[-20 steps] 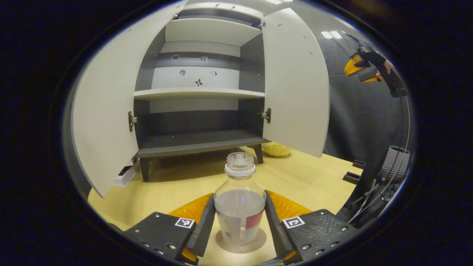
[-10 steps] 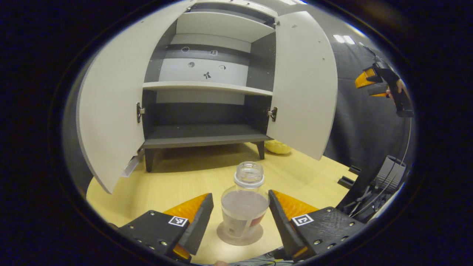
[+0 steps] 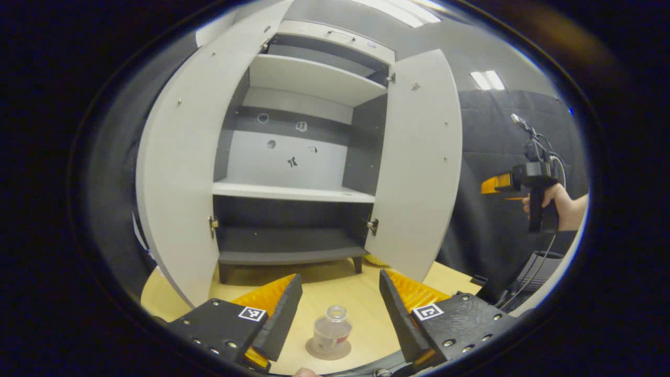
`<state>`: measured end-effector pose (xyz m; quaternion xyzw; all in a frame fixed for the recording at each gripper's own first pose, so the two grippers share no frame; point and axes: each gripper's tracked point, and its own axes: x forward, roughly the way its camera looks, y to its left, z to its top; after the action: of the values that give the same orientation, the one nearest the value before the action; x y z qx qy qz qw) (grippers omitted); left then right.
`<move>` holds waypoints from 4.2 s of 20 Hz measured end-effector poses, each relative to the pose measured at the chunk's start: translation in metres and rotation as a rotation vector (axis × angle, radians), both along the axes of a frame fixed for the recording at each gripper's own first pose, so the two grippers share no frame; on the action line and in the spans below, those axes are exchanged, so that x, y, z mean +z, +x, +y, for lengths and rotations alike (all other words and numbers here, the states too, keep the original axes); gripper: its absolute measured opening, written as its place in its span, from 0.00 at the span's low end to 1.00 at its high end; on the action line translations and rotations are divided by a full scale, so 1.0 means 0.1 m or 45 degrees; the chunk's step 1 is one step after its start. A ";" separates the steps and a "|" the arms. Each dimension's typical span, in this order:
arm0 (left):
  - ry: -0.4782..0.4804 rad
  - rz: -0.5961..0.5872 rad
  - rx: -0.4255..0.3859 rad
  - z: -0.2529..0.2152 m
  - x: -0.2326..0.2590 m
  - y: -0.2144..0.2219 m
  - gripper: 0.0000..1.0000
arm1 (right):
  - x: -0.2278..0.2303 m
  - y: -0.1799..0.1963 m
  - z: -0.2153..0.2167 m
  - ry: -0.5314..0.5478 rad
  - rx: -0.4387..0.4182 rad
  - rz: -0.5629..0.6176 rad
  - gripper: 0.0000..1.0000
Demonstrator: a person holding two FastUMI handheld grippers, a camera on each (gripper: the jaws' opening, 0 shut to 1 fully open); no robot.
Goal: Grasp the bottle in the cabinet with the left hand and place it on the coaster, then close the right door with the right hand and the left door with the left hand.
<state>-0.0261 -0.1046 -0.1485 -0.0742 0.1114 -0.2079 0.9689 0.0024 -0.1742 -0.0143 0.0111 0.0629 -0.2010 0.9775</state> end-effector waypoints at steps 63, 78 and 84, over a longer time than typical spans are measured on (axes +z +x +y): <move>0.213 -0.224 0.816 2.84 2.06 -0.16 0.84 | 1.01 0.78 2.40 -0.114 0.765 -0.229 0.96; 0.009 -0.218 0.654 3.92 2.18 0.93 0.92 | 0.58 0.33 2.23 -0.038 0.507 -0.162 0.96; 0.033 -0.253 0.528 3.69 2.37 1.28 0.86 | 0.47 0.14 1.97 0.026 0.393 -0.128 0.92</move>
<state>0.1016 0.2648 0.0882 -0.0622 0.0006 -0.0092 0.9980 0.0166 0.0224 0.0330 0.0212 0.0169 -0.0470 0.9985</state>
